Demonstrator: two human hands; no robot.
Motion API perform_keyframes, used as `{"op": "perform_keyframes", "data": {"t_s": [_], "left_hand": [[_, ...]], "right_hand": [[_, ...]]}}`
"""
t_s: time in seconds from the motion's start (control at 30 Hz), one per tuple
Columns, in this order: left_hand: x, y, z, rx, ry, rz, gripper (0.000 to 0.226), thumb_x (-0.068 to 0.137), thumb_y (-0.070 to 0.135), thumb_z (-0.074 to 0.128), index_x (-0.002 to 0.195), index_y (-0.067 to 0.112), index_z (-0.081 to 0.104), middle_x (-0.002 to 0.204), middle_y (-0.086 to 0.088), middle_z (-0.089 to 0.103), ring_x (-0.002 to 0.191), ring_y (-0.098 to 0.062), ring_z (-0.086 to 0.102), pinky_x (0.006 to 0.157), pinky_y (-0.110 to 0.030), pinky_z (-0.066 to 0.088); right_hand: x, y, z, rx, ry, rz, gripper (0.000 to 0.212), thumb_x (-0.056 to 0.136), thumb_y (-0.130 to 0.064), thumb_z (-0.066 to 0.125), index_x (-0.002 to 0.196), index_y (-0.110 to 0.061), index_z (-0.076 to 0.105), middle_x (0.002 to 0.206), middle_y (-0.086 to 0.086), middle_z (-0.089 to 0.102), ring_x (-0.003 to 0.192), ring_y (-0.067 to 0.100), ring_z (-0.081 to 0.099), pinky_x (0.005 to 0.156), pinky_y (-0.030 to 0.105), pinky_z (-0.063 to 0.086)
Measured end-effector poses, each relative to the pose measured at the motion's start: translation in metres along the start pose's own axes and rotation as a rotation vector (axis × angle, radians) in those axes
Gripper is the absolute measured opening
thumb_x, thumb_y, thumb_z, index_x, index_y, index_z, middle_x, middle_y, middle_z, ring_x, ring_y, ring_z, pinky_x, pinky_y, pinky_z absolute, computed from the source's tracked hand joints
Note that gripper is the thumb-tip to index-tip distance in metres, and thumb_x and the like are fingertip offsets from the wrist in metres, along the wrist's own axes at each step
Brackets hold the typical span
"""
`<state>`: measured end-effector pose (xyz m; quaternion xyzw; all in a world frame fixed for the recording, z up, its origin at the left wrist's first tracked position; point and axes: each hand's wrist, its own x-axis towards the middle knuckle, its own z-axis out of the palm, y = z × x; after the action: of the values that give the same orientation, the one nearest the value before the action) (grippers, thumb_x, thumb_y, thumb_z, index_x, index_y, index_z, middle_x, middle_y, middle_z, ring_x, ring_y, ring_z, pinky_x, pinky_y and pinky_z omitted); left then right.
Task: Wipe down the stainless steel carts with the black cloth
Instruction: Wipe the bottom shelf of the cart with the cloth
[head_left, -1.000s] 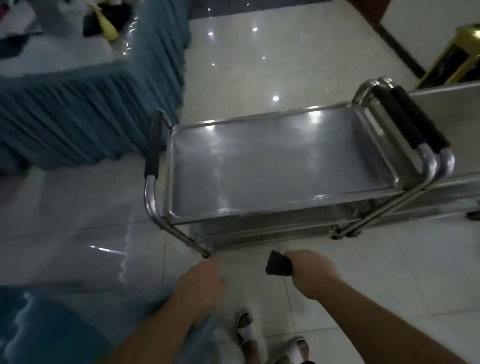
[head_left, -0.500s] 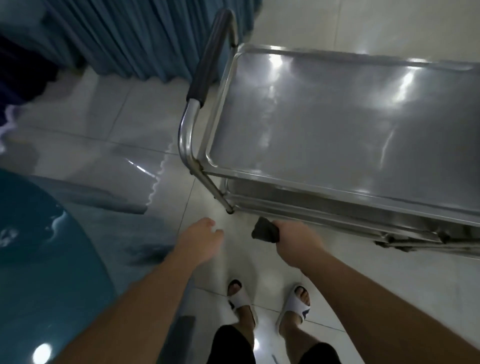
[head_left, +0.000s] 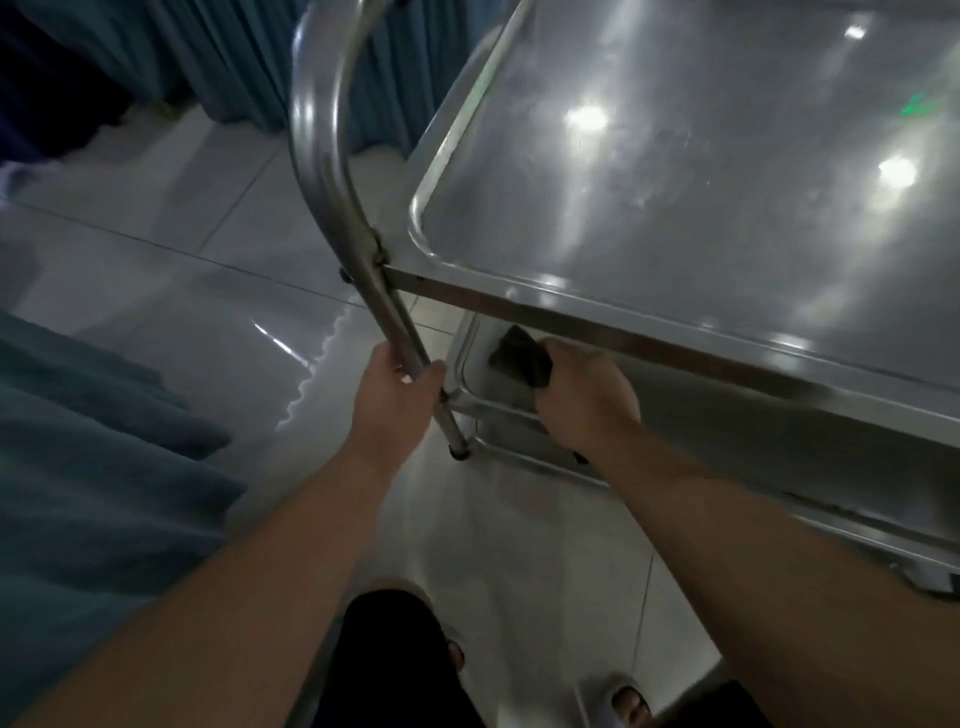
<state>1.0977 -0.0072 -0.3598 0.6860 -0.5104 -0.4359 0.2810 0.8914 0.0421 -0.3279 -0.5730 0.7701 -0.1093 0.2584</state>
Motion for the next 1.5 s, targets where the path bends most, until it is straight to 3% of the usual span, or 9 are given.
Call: {"op": "perform_keyframes", "data": {"t_s": [0.27, 0.43, 0.5, 0.57, 0.73, 0.87, 1.1, 1.23, 1.5], "left_hand": [[0.038, -0.025, 0.041, -0.395, 0.206, 0.235, 0.047, 0.097, 0.057, 0.068, 0.102, 0.011, 0.069, 0.073, 0.008, 0.067, 0.066, 0.002, 0.065, 0.059, -0.012, 0.052], [0.048, -0.029, 0.052, -0.426, 0.311, 0.321, 0.052, 0.082, 0.075, 0.064, 0.087, 0.024, 0.065, 0.068, 0.014, 0.065, 0.065, 0.001, 0.066, 0.054, -0.009, 0.047], [0.051, -0.031, 0.055, -0.439, 0.343, 0.339, 0.052, 0.082, 0.077, 0.064, 0.086, 0.026, 0.062, 0.067, 0.011, 0.064, 0.061, -0.002, 0.065, 0.053, -0.013, 0.049], [0.053, -0.033, 0.058, -0.451, 0.342, 0.364, 0.050, 0.083, 0.075, 0.065, 0.086, 0.026, 0.061, 0.067, 0.007, 0.062, 0.059, -0.006, 0.063, 0.053, -0.019, 0.051], [0.056, -0.034, 0.059, -0.428, 0.361, 0.396, 0.047, 0.085, 0.072, 0.064, 0.082, 0.025, 0.059, 0.072, -0.010, 0.066, 0.059, -0.014, 0.062, 0.054, -0.029, 0.054], [0.056, -0.036, 0.060, -0.487, 0.341, 0.422, 0.042, 0.092, 0.060, 0.067, 0.083, 0.020, 0.058, 0.060, 0.001, 0.061, 0.050, -0.009, 0.061, 0.047, -0.017, 0.048], [0.060, -0.038, 0.060, -0.531, 0.325, 0.439, 0.034, 0.089, 0.058, 0.071, 0.070, 0.036, 0.053, 0.060, 0.002, 0.053, 0.051, -0.014, 0.056, 0.050, -0.026, 0.050], [0.063, -0.039, 0.061, -0.548, 0.324, 0.435, 0.033, 0.088, 0.056, 0.072, 0.068, 0.037, 0.054, 0.060, 0.001, 0.052, 0.051, -0.014, 0.054, 0.050, -0.027, 0.050], [0.067, -0.039, 0.064, -0.521, 0.372, 0.461, 0.039, 0.090, 0.053, 0.071, 0.070, 0.026, 0.052, 0.059, -0.002, 0.054, 0.052, -0.020, 0.057, 0.052, -0.035, 0.050]], "right_hand": [[0.070, -0.025, 0.068, -0.010, 0.296, -0.195, 0.041, 0.093, -0.016, 0.067, 0.131, -0.027, 0.059, 0.107, -0.001, 0.068, 0.097, 0.021, 0.066, 0.081, 0.039, 0.056], [0.095, -0.016, 0.118, 0.009, 0.116, -0.358, 0.026, 0.094, -0.028, 0.067, 0.120, -0.025, 0.064, 0.106, 0.000, 0.070, 0.101, 0.026, 0.067, 0.087, 0.042, 0.055], [0.100, -0.002, 0.128, -0.035, -0.092, -0.460, 0.052, 0.093, -0.045, 0.069, 0.141, -0.030, 0.055, 0.140, 0.000, 0.062, 0.137, 0.025, 0.051, 0.116, 0.043, 0.038], [0.101, 0.010, 0.131, -0.100, -0.255, -0.530, 0.086, 0.094, -0.059, 0.063, 0.164, -0.031, 0.022, 0.171, -0.003, 0.024, 0.157, 0.019, 0.013, 0.129, 0.039, 0.007], [0.082, 0.019, 0.143, -0.200, -0.165, -0.514, 0.073, 0.104, -0.070, 0.013, 0.165, -0.033, 0.000, 0.172, -0.013, -0.003, 0.158, 0.009, -0.010, 0.127, 0.034, -0.009], [0.060, 0.047, 0.142, -0.221, -0.048, -0.385, 0.081, 0.096, -0.072, -0.008, 0.166, -0.034, 0.008, 0.172, -0.014, -0.004, 0.158, 0.008, -0.012, 0.129, 0.039, -0.005], [0.065, 0.161, 0.095, -0.320, 0.120, -0.025, 0.085, 0.092, -0.075, -0.005, 0.166, -0.034, 0.004, 0.172, -0.015, -0.004, 0.159, 0.012, -0.005, 0.127, 0.039, -0.001], [0.119, 0.140, 0.084, -0.284, 0.168, 0.055, 0.083, 0.096, -0.071, 0.003, 0.166, -0.029, 0.005, 0.174, -0.008, -0.001, 0.160, 0.019, -0.002, 0.129, 0.045, 0.001], [0.119, 0.032, 0.133, -0.212, -0.005, -0.377, 0.085, 0.094, -0.078, -0.002, 0.165, -0.035, 0.016, 0.172, -0.014, 0.007, 0.159, 0.009, -0.001, 0.127, 0.037, -0.003]]}}
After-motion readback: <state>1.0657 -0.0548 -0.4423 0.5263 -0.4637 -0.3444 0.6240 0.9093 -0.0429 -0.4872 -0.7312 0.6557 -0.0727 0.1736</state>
